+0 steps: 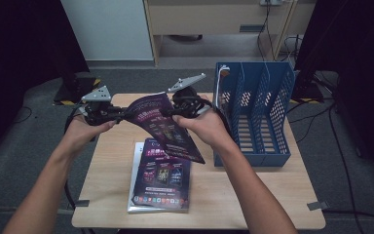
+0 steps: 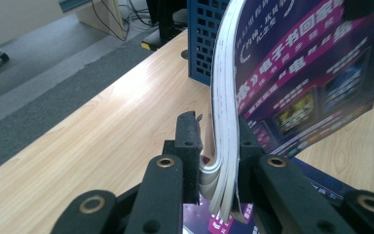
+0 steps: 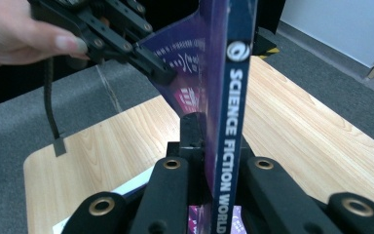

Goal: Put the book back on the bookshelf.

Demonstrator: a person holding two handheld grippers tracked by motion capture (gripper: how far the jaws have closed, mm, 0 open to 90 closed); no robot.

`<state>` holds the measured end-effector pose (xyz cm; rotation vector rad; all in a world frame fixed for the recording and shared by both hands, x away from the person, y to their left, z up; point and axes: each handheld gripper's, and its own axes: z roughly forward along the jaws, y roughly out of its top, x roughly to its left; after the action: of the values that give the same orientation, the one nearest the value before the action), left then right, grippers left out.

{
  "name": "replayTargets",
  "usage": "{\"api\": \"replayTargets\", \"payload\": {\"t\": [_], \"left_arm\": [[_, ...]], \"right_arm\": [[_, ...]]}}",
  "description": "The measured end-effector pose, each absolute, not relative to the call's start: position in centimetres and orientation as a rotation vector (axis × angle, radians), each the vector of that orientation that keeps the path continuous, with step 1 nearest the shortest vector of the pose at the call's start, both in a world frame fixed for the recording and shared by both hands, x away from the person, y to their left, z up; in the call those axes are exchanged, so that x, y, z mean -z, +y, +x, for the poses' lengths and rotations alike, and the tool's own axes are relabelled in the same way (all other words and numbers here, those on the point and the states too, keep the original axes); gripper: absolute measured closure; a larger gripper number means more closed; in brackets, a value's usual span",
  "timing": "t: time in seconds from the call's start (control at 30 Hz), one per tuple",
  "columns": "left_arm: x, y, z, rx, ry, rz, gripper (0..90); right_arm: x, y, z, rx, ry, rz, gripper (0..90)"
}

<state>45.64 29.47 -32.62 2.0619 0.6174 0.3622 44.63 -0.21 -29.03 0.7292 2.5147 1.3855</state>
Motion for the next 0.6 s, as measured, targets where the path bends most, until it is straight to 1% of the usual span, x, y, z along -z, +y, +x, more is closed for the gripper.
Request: {"api": "replayTargets", "payload": {"t": [0.17, 0.6], "left_arm": [[31.93, 29.51, 45.56, -0.380, 0.611, 2.067, 78.5], [31.55, 29.27, 45.56, -0.377, 0.606, 2.062, 79.0]], "right_arm": [[29.38, -0.29, 44.72, -1.382, 2.517, 0.737, 83.9], [29.54, -0.73, 44.87, -1.377, 2.514, 0.765, 83.4]]}}
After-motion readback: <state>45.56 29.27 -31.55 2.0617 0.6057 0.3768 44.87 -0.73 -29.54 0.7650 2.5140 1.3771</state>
